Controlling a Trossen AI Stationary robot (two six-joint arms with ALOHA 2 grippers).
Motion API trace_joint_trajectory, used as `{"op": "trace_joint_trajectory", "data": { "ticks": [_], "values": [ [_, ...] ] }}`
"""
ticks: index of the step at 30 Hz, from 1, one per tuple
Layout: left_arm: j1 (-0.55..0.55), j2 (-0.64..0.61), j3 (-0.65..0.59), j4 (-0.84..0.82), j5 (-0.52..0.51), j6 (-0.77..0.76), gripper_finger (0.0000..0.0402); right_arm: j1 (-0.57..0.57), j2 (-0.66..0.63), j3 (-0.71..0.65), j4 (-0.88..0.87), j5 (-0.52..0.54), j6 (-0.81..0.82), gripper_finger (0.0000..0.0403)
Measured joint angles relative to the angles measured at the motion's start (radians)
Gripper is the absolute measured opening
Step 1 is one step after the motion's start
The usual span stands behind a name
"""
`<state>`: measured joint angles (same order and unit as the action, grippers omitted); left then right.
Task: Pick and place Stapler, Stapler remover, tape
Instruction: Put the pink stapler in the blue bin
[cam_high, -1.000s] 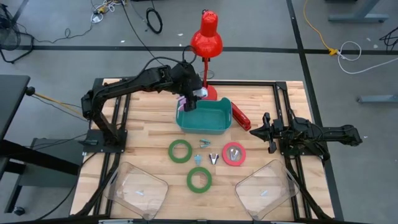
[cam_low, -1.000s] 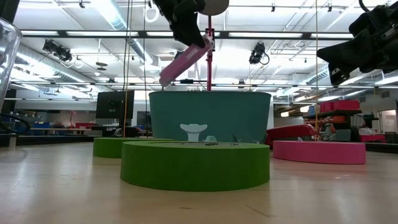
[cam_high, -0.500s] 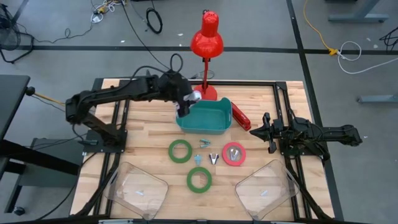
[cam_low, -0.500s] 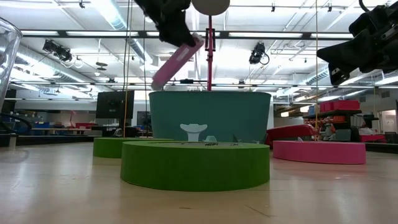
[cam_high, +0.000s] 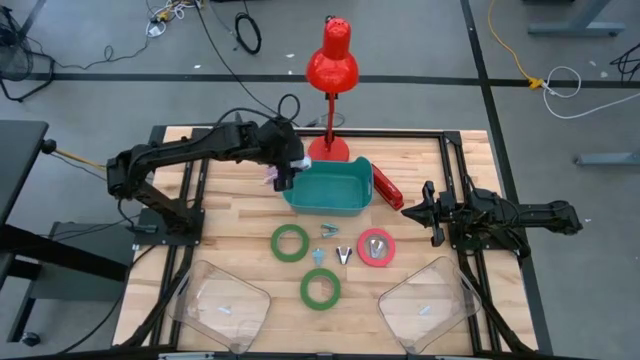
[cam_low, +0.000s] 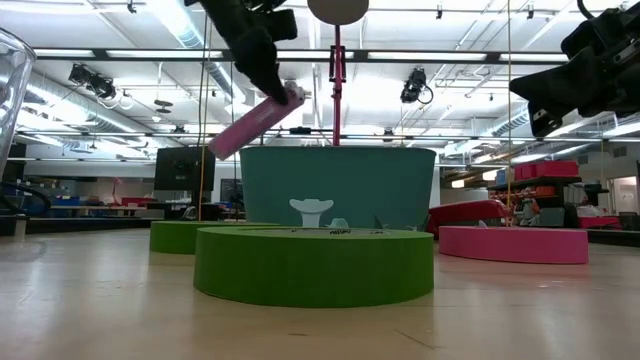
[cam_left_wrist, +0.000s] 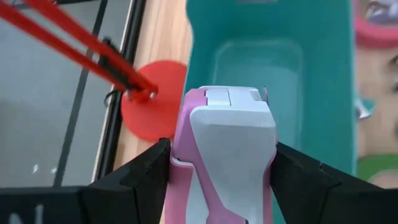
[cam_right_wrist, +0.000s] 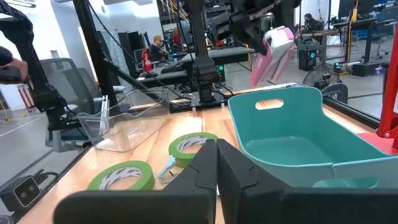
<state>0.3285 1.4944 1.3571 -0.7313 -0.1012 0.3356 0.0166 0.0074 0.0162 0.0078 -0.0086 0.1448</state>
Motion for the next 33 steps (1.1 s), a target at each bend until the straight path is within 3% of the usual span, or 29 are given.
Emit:
{"op": "trace_joint_trajectory", "data": {
  "ticks": [14,33],
  "values": [
    [0.004,0.065,0.015,-0.173,-0.010,0.060,0.0243,0.000,0.000,0.000,0.000,0.000,0.000,0.0006],
    [0.004,0.314,0.326,-0.475,-0.029,0.106,0.0241,0.000,0.000,0.000,0.000,0.000,0.000,0.0006]
  ]
}}
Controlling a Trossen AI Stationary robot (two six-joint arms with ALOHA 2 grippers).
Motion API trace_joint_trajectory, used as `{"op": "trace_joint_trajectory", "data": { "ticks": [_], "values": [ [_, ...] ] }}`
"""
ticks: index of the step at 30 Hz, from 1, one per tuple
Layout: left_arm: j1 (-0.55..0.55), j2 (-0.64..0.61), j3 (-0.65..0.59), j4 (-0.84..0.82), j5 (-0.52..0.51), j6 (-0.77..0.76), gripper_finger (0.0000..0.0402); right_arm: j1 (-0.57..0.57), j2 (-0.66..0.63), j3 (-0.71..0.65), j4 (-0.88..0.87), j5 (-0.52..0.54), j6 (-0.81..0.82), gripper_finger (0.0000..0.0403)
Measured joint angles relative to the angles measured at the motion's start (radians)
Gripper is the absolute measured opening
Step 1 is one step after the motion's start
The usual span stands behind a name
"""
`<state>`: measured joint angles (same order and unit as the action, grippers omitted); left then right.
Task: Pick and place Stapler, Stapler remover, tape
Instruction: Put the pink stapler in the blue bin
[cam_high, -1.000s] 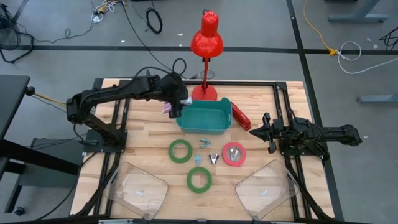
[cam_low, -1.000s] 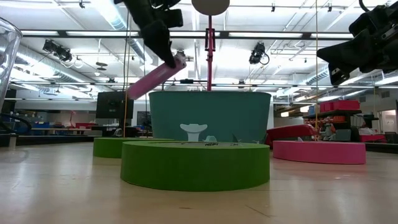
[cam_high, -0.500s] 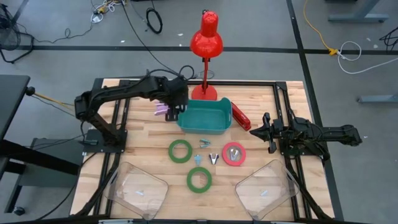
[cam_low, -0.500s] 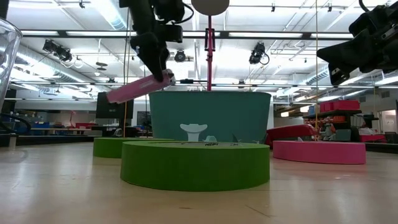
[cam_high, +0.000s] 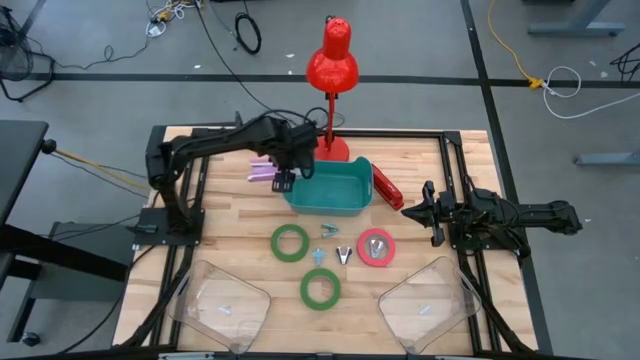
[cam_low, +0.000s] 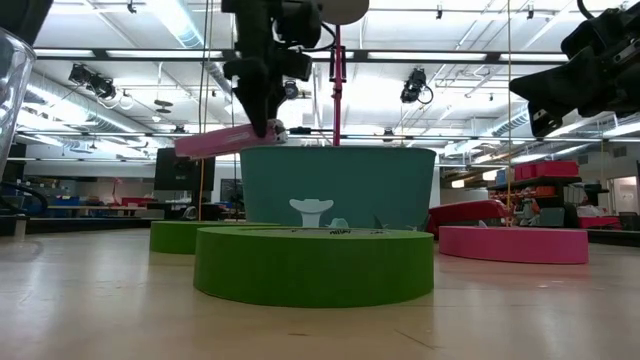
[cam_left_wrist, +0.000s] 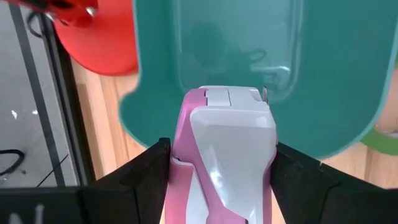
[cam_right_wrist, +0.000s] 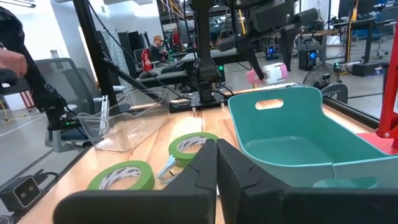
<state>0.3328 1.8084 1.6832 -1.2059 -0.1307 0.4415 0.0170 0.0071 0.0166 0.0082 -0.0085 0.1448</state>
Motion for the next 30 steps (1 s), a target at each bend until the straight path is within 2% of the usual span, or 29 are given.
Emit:
{"op": "trace_joint_trajectory", "data": {
  "ticks": [17,22,30],
  "values": [
    [-0.011,0.232,0.358,-0.068,0.027,0.085,0.0243,0.000,0.000,0.000,0.000,0.000,0.000,0.0006],
    [-0.016,0.258,0.420,-0.067,0.038,0.105,0.0243,0.000,0.000,0.000,0.000,0.000,0.000,0.0006],
    [-0.017,0.257,0.426,-0.039,0.079,0.107,0.0243,0.000,0.000,0.000,0.000,0.000,0.000,0.0006]
  ]
}}
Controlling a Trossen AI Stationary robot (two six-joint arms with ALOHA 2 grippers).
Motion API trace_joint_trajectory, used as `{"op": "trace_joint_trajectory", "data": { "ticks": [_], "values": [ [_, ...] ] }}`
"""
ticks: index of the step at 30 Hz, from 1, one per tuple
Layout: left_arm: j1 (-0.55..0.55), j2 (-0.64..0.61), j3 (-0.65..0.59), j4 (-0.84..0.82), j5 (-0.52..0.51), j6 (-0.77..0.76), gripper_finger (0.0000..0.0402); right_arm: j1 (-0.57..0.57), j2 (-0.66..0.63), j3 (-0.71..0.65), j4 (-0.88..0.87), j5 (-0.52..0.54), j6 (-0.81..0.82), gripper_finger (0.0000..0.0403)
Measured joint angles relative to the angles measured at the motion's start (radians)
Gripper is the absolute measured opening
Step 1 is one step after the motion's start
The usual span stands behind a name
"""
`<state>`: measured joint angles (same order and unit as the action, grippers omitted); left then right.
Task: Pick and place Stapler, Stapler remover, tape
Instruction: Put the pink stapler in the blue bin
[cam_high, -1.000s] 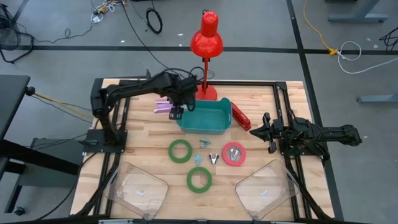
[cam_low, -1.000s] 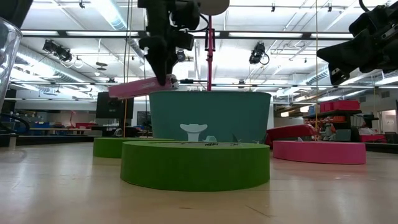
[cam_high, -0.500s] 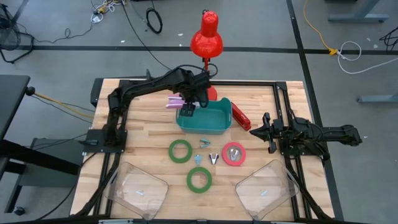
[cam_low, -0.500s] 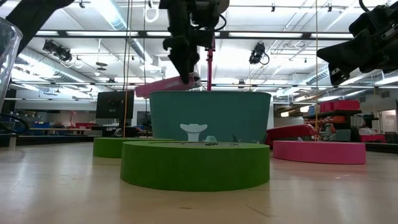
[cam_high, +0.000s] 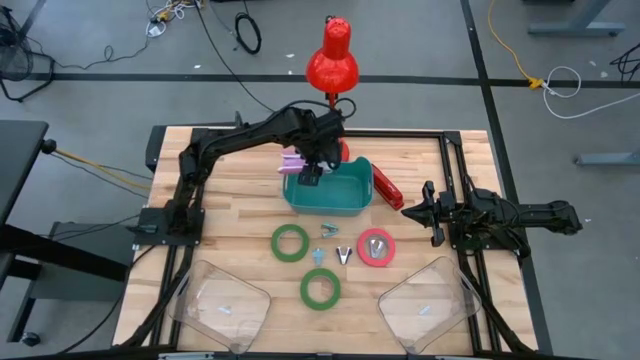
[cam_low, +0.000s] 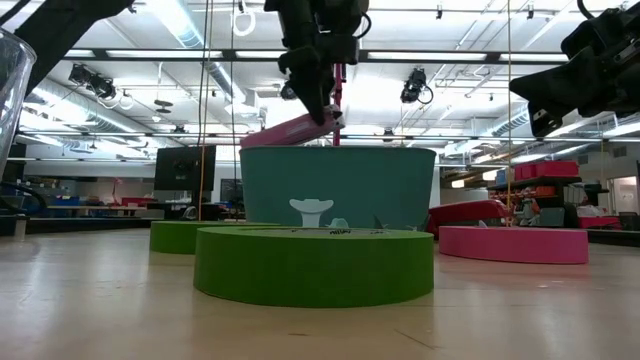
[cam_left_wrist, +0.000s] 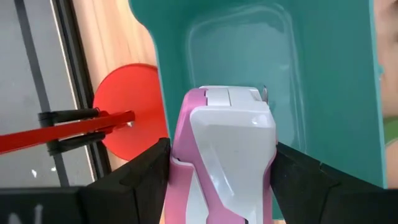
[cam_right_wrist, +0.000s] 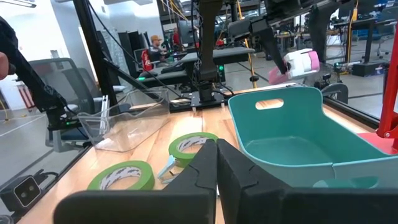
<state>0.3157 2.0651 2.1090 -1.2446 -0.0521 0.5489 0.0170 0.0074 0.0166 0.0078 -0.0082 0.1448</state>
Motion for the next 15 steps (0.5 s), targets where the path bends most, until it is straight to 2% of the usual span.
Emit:
{"op": "trace_joint_trajectory", "data": {
  "ticks": [15],
  "values": [
    [-0.030,0.000,0.000,0.087,0.034,0.025,0.0243,0.000,0.000,0.000,0.000,0.000,0.000,0.0006]
  ]
}}
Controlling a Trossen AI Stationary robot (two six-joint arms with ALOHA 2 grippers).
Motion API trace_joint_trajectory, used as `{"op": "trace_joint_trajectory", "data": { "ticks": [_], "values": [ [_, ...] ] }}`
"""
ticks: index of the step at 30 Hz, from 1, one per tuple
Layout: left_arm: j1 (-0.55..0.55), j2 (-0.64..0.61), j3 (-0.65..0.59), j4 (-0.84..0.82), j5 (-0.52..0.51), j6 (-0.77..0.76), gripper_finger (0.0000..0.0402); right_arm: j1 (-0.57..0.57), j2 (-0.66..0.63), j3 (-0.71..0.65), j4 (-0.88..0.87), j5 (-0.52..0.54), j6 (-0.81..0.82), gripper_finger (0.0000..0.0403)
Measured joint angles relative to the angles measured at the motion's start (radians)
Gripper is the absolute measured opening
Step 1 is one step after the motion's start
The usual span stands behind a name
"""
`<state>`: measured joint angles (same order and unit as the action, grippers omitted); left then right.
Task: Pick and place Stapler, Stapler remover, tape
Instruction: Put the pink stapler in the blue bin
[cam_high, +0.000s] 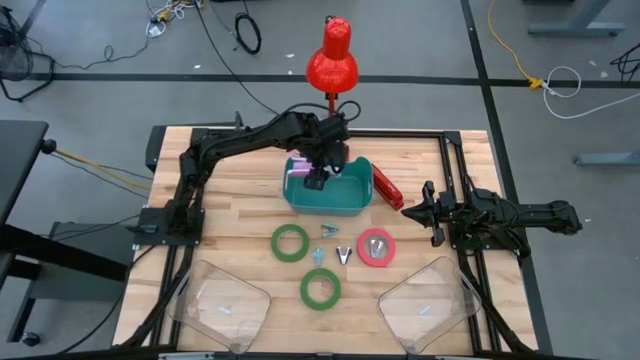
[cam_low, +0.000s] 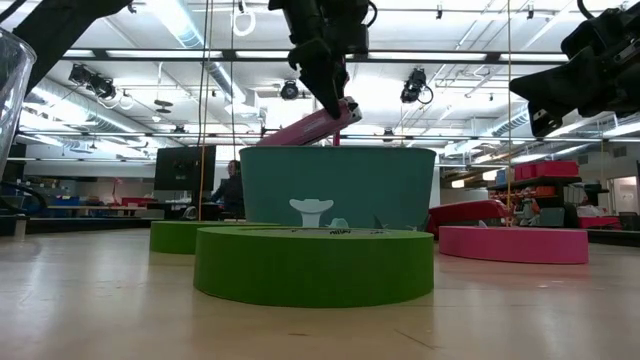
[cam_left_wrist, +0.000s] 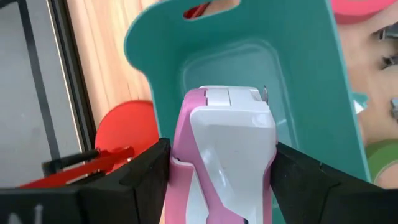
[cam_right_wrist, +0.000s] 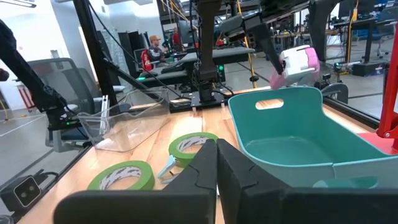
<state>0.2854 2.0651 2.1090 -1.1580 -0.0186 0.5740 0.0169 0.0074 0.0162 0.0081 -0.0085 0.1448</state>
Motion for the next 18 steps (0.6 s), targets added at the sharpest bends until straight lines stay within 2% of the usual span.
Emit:
{"op": "trace_joint_trajectory", "data": {
  "ticks": [4,9,18],
  "values": [
    [-0.004,0.000,0.000,0.038,-0.001,-0.007,0.0243,0.000,0.000,0.000,0.000,0.000,0.000,0.0006],
    [-0.008,0.006,0.000,0.075,0.049,-0.041,0.0243,0.000,0.000,0.000,0.000,0.000,0.000,0.0006],
    [-0.010,0.056,-0.004,0.082,0.051,-0.040,0.0243,0.000,0.000,0.000,0.000,0.000,0.000,0.0006]
  ]
}}
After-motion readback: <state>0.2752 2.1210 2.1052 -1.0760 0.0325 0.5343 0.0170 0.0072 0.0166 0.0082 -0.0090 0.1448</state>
